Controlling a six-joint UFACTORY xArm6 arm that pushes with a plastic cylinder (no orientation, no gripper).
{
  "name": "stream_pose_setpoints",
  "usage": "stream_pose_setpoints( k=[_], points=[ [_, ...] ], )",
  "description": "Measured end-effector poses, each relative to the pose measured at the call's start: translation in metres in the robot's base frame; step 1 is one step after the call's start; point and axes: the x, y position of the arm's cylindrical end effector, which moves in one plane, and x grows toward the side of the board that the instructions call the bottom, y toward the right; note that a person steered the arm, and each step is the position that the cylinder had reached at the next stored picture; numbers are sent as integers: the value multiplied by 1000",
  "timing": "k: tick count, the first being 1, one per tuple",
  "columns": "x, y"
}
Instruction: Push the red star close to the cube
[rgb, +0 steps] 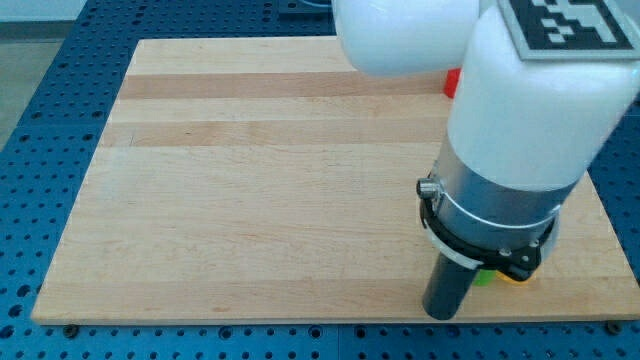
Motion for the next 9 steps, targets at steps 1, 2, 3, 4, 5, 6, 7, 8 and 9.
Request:
stream_pose_setpoints(
  k=[1, 2, 3, 4, 5, 6, 7, 8, 9],
  points=[
    [0, 43],
    [0, 105],
    [-20, 130],
    [-62, 130],
    [-104, 130],
    [-96, 130],
    [-55, 125],
    [-55, 106],
    [-92, 103]
  ],
)
